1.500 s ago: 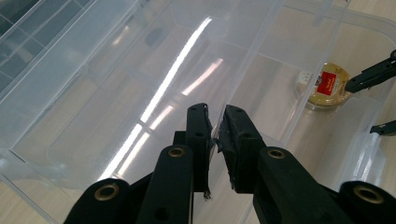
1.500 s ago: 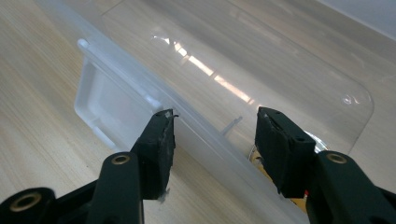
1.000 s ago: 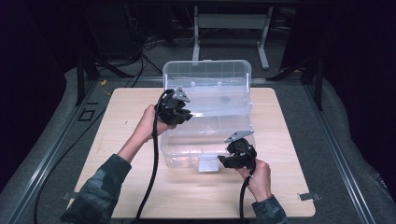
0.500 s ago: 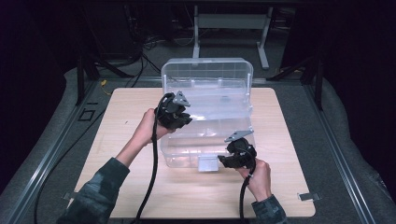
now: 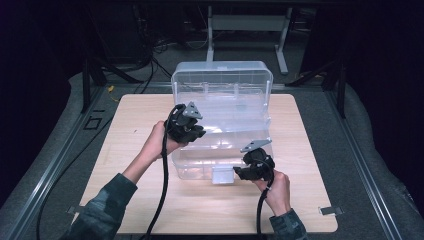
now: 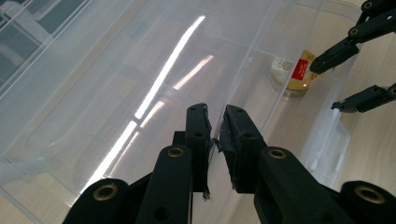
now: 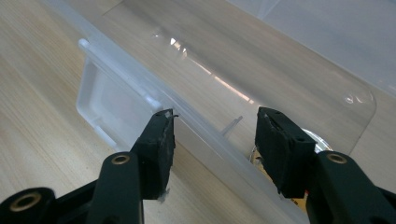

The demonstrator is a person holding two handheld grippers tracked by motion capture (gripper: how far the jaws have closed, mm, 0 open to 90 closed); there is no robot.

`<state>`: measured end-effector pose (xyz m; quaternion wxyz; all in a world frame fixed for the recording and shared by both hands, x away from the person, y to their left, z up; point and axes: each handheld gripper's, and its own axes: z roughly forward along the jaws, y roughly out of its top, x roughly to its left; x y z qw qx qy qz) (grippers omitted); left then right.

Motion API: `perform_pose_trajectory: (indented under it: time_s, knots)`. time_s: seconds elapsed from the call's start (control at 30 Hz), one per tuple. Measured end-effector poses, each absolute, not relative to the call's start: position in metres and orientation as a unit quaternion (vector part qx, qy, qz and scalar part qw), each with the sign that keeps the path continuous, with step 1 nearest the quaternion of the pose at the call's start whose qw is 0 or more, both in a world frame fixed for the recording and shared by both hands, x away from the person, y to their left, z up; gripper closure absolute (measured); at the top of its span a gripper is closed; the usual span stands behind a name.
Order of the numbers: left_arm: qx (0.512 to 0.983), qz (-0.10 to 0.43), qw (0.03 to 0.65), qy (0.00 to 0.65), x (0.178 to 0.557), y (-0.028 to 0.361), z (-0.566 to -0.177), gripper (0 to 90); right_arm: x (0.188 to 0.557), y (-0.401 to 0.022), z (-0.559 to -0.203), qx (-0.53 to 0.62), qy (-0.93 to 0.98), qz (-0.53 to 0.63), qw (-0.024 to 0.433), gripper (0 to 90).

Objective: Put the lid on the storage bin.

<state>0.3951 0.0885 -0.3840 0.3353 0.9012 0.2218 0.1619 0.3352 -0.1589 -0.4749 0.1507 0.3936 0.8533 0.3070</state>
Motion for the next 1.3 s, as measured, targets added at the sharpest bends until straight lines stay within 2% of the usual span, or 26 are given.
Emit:
perform_pose_trajectory:
  time_s: [0.87, 1.3]
  knots:
    - [0.905, 0.184, 0.320, 0.211, 0.383, 0.084, -0.391, 78.6, 0.334, -0.159, -0.475, 0.391, 0.854, 0.308, 0.151, 47.3]
    - [0.893, 0.176, 0.351, 0.219, 0.376, 0.089, -0.400, 79.2, 0.335, -0.159, -0.473, 0.392, 0.855, 0.307, 0.144, 47.1]
